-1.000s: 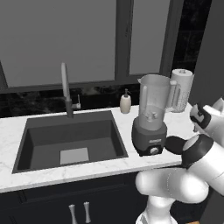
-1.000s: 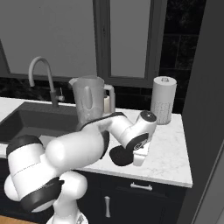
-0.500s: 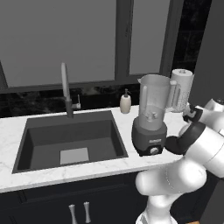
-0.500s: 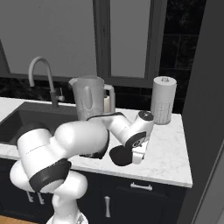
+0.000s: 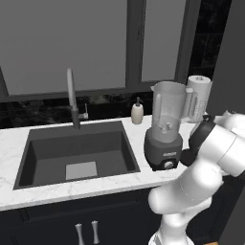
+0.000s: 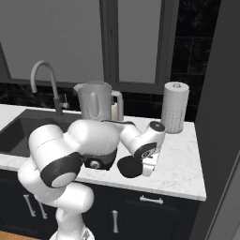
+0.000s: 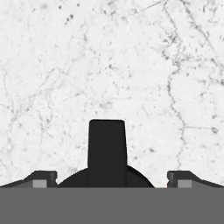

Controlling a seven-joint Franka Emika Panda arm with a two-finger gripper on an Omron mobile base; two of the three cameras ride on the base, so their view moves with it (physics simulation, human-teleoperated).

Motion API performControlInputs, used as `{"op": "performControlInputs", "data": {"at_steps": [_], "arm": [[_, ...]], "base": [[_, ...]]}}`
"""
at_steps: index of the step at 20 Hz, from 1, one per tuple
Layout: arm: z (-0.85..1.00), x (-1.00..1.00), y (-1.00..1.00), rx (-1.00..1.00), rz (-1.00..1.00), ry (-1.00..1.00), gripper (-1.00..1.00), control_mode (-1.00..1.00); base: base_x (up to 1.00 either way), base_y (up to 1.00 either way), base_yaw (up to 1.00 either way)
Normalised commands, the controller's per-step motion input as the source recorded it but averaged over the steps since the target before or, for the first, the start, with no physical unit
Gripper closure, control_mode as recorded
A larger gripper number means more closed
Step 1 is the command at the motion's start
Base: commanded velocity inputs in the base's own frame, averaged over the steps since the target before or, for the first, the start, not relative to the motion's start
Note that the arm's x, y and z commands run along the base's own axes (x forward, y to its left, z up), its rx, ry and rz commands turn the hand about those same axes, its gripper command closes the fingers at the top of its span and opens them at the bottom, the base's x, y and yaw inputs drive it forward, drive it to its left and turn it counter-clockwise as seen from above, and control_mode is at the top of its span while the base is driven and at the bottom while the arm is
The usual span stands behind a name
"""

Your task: Close the lid blender by securely placing the lid on top.

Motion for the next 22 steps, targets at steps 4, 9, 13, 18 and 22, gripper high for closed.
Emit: {"op": "performControlInputs", "data": {"at_steps": [4, 9, 13, 18, 22], "arm": [[-0.32, 0.02, 0.00, 0.00, 0.00, 0.00, -1.00, -1.00], [-0.26, 0.21, 0.00, 0.00, 0.00, 0.00, -1.00, -1.00], [-0.24, 0.18, 0.00, 0.00, 0.00, 0.00, -1.00, -1.00], [-0.32, 0.02, 0.01, 0.00, 0.00, 0.01, 1.00, -1.00], [-0.43, 0.00, 0.14, -0.01, 0.00, 0.01, 1.00, -1.00]], "base": [[0.00, 0.00, 0.00], [0.00, 0.00, 0.00], [0.00, 0.00, 0.00], [0.00, 0.00, 0.00], [0.00, 0.00, 0.00]]}}
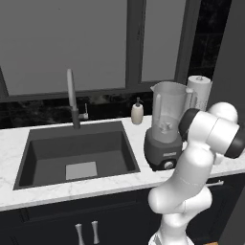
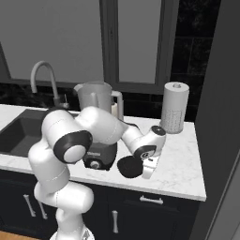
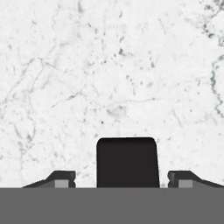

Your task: Close the lid blender by securely placing the lid on top.

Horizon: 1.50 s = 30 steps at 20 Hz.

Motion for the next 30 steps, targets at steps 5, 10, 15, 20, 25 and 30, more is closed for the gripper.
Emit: {"op": "performControlInputs", "data": {"at_steps": [5, 10, 15, 20, 25, 30], "arm": [[-0.17, 0.00, 0.15, -0.03, 0.00, 0.02, 1.00, -1.00], [0.00, 0.00, 0.10, 0.00, 0.00, 0.01, 1.00, -1.00], [0.35, -0.18, 0.01, 0.00, -0.02, 0.00, 1.00, -1.00], [0.74, -0.38, 0.00, 0.00, -0.06, -0.07, 1.00, -1.00], [0.82, -0.35, 0.00, 0.00, -0.09, -0.05, 1.00, -1.00], [0.77, -0.37, -0.03, 0.00, -0.09, 0.00, 1.00, -1.00]], "base": [[0.00, 0.00, 0.00], [0.00, 0.00, 0.00], [0.00, 0.00, 0.00], [0.00, 0.00, 0.00], [0.00, 0.00, 0.00], [0.00, 0.00, 0.00]]}}
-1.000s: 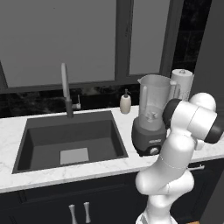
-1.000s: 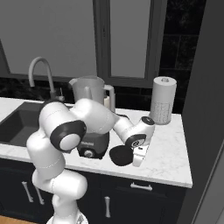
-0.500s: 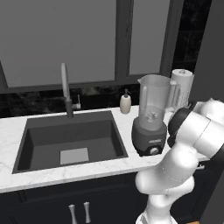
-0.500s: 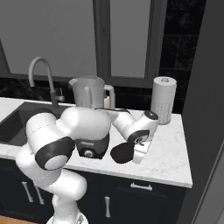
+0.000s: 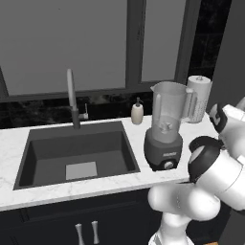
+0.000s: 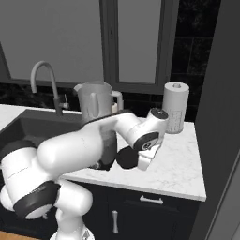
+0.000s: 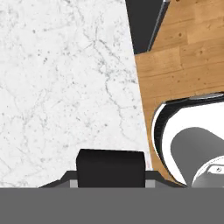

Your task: Close the lid blender by securely placing the lid on top.

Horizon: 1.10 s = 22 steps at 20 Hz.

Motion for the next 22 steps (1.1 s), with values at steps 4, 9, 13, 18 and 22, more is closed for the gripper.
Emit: {"op": "performControlInputs", "data": {"at_steps": [4, 9, 13, 18, 22], "arm": [[0.74, -0.50, -0.04, 0.00, -0.08, -0.03, 1.00, -1.00], [0.65, -0.74, -0.01, 0.00, -0.09, -0.07, 1.00, -1.00], [0.53, -0.87, 0.00, 0.00, -0.10, -0.10, 1.00, -1.00], [0.66, -0.67, 0.06, 0.00, -0.07, -0.08, 1.00, -1.00], [0.77, -0.44, 0.17, 0.00, -0.03, -0.09, 1.00, -1.00]], "base": [[0.00, 0.00, 0.00], [0.00, 0.00, 0.00], [0.00, 0.00, 0.00], [0.00, 0.00, 0.00], [0.00, 0.00, 0.00]]}}
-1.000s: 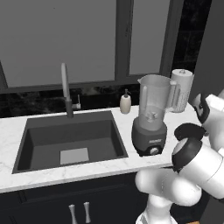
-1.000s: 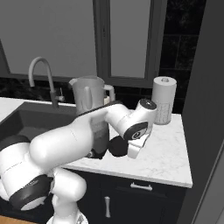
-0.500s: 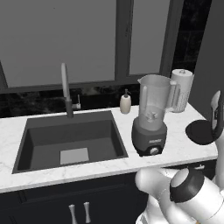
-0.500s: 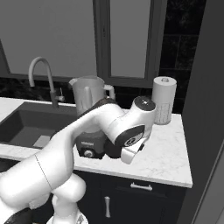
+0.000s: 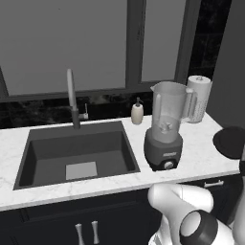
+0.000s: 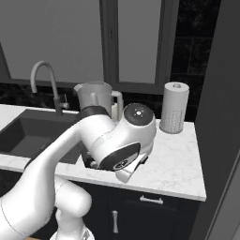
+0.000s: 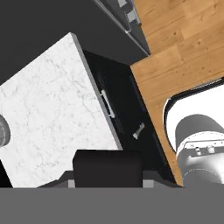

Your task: Close the lid blender by securely placing the lid on top.

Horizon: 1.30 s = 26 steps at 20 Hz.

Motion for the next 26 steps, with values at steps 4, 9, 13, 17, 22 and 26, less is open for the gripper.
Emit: {"op": "performControlInputs", "data": {"at_steps": [4, 9, 13, 17, 22, 26], "arm": [[0.71, -0.21, 0.27, 0.00, 0.00, -0.07, 1.00, -1.00], [0.60, 0.00, 0.46, 0.01, 0.00, -0.04, 1.00, -1.00], [0.47, 0.00, 0.51, 0.05, 0.00, -0.06, 1.00, -1.00], [0.34, 0.09, 0.45, 0.09, 0.00, -0.07, 1.00, -1.00], [0.28, 0.21, 0.39, 0.14, 0.05, -0.12, 1.00, -1.00], [0.39, 0.43, 0.42, 0.14, 0.05, -0.12, 1.00, -1.00]], "base": [[0.00, 0.00, 0.00], [0.00, 0.00, 0.00], [0.00, 0.00, 0.00], [0.00, 0.00, 0.00], [0.00, 0.00, 0.00], [0.00, 0.00, 0.00]]}}
